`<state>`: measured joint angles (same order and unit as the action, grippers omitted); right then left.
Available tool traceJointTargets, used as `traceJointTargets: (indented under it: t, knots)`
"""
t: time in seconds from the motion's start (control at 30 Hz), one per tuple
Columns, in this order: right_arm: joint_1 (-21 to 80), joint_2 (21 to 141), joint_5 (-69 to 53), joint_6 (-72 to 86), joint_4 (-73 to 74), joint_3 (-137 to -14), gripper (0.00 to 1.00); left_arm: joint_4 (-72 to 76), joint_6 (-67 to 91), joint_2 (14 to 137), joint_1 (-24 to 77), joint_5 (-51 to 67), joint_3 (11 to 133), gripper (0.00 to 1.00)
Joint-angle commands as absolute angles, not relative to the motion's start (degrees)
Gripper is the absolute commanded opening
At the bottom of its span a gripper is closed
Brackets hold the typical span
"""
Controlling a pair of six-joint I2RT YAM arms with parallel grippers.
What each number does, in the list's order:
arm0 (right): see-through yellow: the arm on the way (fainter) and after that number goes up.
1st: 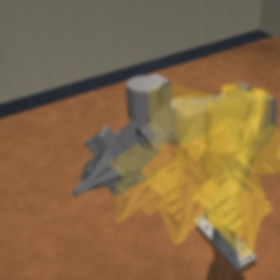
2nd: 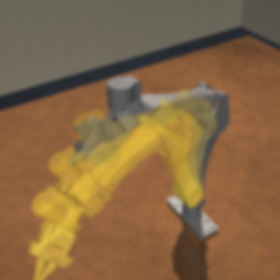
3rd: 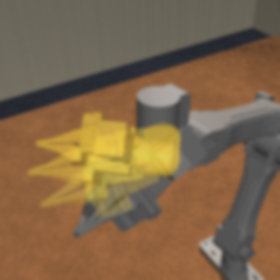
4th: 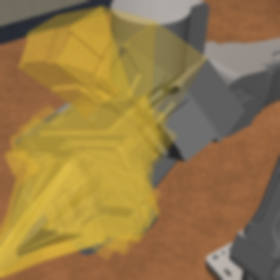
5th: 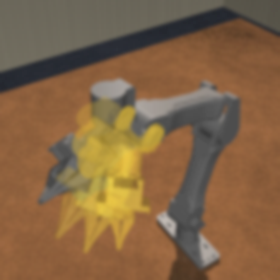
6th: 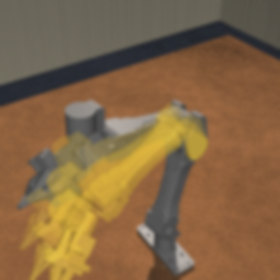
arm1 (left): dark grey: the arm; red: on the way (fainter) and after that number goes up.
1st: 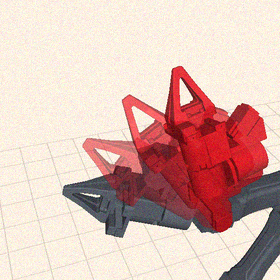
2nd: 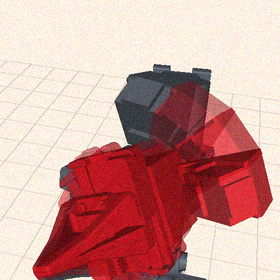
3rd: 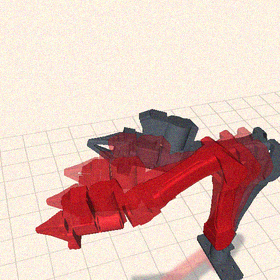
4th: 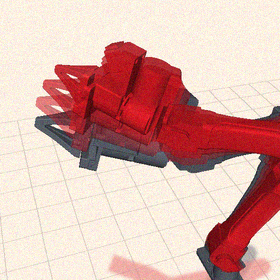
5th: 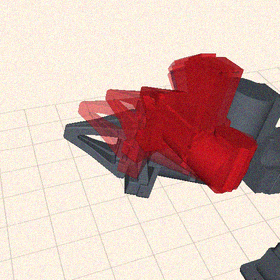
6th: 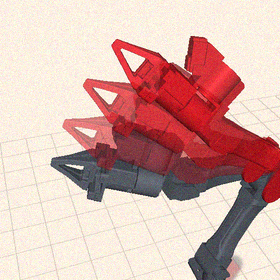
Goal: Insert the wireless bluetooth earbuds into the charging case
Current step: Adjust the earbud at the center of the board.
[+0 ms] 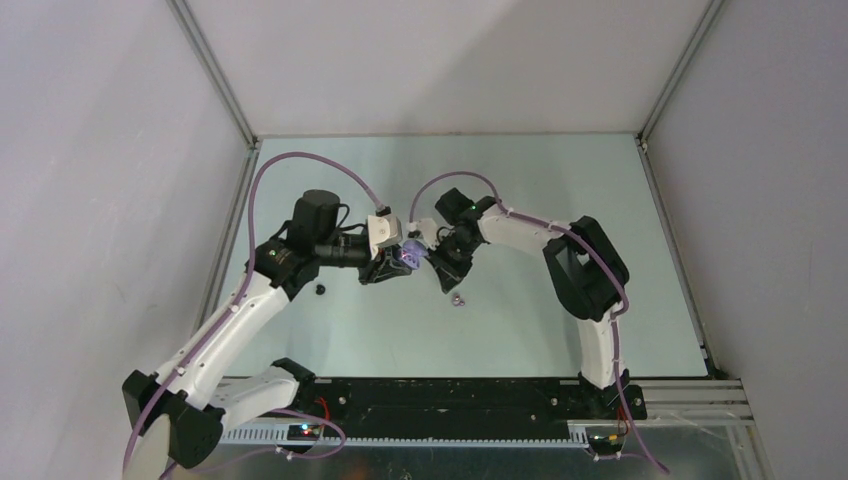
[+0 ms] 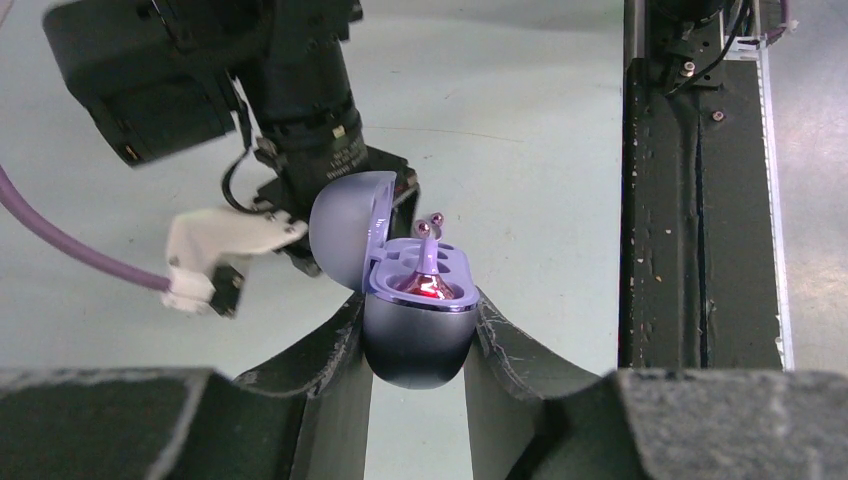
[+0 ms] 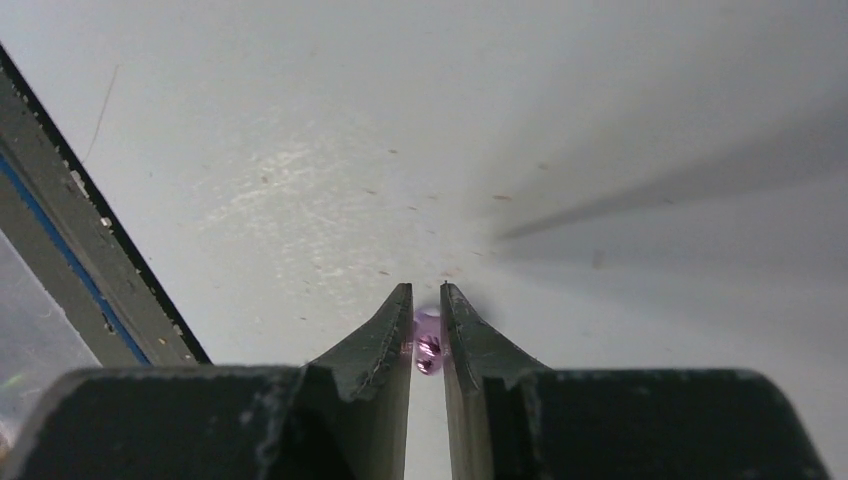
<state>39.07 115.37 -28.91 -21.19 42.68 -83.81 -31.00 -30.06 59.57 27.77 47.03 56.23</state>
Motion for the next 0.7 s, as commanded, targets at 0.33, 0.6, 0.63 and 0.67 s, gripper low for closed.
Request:
traceJointTargets:
  t: [0.33, 0.6, 0.63, 0.67]
  knots:
    - [39.8, 118.3, -26.2, -25.8, 49.4, -85.6, 0.20, -29.7, -31.5, 57.9, 28.0, 47.4, 56.1, 0.00]
    - [36.7, 117.4, -25.6, -27.6, 52.8, -84.5, 0.20, -29.8, -31.5, 58.0, 28.1, 47.4, 56.0, 0.00]
    - [36.0, 117.2, -25.6, -27.7, 53.0, -84.3, 0.20, -29.8, -31.5, 58.0, 28.1, 47.5, 56.0, 0.00]
    - [35.7, 117.0, -25.7, -27.8, 53.2, -83.9, 0.20, -29.7, -31.6, 58.1, 28.1, 47.5, 56.0, 0.00]
